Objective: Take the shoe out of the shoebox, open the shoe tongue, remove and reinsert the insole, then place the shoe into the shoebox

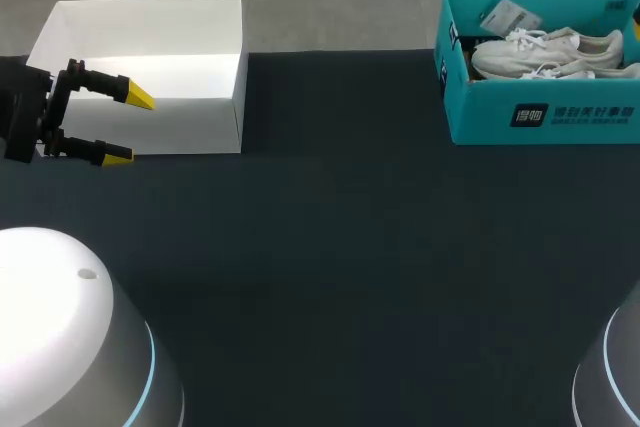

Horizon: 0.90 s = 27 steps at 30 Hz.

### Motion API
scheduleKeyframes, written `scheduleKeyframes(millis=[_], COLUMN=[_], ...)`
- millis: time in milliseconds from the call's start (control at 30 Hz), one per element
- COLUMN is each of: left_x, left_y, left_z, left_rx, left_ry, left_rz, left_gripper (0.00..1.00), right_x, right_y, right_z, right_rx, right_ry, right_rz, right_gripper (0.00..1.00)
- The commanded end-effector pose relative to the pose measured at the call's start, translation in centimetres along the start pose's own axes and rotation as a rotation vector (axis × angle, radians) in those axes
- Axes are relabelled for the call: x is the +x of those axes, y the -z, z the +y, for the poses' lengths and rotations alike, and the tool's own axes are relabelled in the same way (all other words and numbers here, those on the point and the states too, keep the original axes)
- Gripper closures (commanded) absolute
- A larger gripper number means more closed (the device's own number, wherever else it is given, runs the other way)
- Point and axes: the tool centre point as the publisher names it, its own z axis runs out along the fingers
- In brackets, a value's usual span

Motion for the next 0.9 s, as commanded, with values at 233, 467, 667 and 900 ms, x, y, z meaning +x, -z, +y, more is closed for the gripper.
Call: scheduleKeyframes(millis=[233, 467, 667, 900], left_x=[-0.8, -1.8, -1.9, -2.8], left_y=[-1.1, -1.3, -1.4, -1.2], left_z=[2.4, 6.6, 9.5, 11.6], left_rx=[-0.282, -0.626, -0.748, -0.686], left_ry=[0.313, 0.69, 1.011, 1.058], left_rz=[-0.104, -0.232, -0.38, -0.391], left_gripper=[0.0, 0.0, 0.0, 0.0], right_x=[0.0, -0.4, -0.4, -0.7], right_y=[-0.2, -0.9, -2.5, -3.7], right_z=[-0.5, -2.3, -5.0, -6.7], right_rx=[-0.034, -0.08, -0.122, -0.098], right_ry=[-0.013, 0.026, 0.08, 0.144], right_rz=[0.006, 0.003, -0.113, -0.144], right_gripper=[0.0, 0.0, 0.0, 0.0])
